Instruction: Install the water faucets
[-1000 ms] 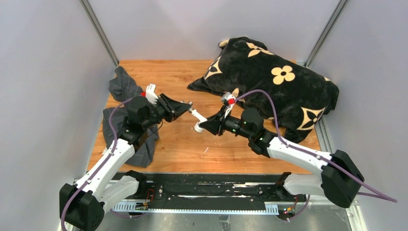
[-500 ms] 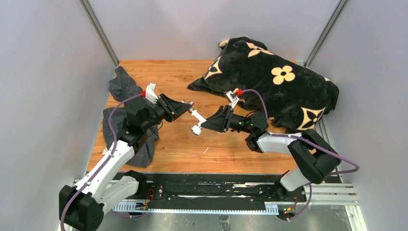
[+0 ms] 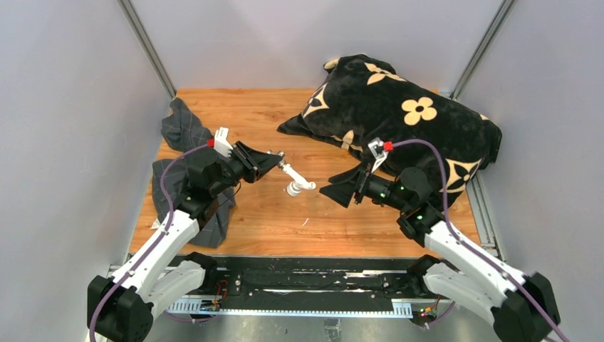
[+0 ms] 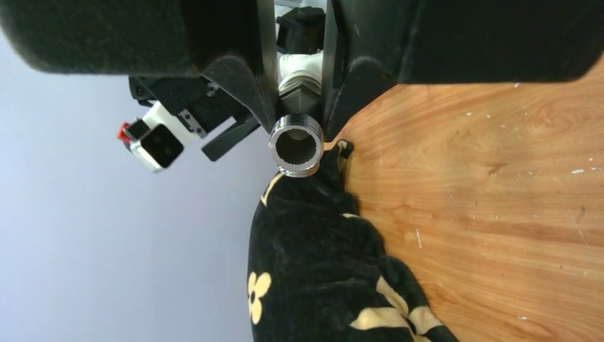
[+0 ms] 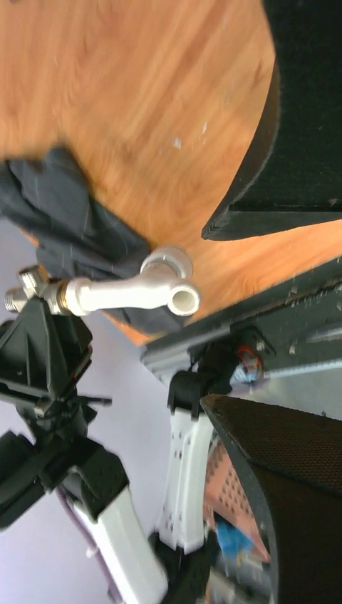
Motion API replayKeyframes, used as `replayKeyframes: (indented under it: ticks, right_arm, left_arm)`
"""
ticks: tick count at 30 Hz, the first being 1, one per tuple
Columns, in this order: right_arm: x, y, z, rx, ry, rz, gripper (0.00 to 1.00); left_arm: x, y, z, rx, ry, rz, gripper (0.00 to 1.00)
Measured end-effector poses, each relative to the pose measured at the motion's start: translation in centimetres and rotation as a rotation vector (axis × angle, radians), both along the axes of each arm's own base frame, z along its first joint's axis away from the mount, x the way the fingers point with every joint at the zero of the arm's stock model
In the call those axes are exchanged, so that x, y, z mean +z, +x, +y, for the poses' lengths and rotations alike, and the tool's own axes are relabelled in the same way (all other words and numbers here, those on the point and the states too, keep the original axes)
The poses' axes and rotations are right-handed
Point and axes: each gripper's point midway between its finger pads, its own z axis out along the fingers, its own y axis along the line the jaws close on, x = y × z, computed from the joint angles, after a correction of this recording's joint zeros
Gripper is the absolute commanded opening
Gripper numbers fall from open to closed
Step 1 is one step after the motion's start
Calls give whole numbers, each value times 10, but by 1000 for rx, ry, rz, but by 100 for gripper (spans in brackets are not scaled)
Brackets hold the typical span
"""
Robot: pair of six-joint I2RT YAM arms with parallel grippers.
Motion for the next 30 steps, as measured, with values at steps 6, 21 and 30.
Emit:
replayKeyframes:
  ticks: [6,21,30]
  right_arm:
    - [9,-10,-17,-125,-270,-312,78]
    - [-22,-48,50,-231,-1027,-1522,80]
    - [-24,-30,69,-381,-1282,-1837,83]
  left_arm:
    - [-3,1,1,10,-9,30,0]
    - [-10,5,13,113,-17,134,0]
    - [-12,9,13,129,-26,160,0]
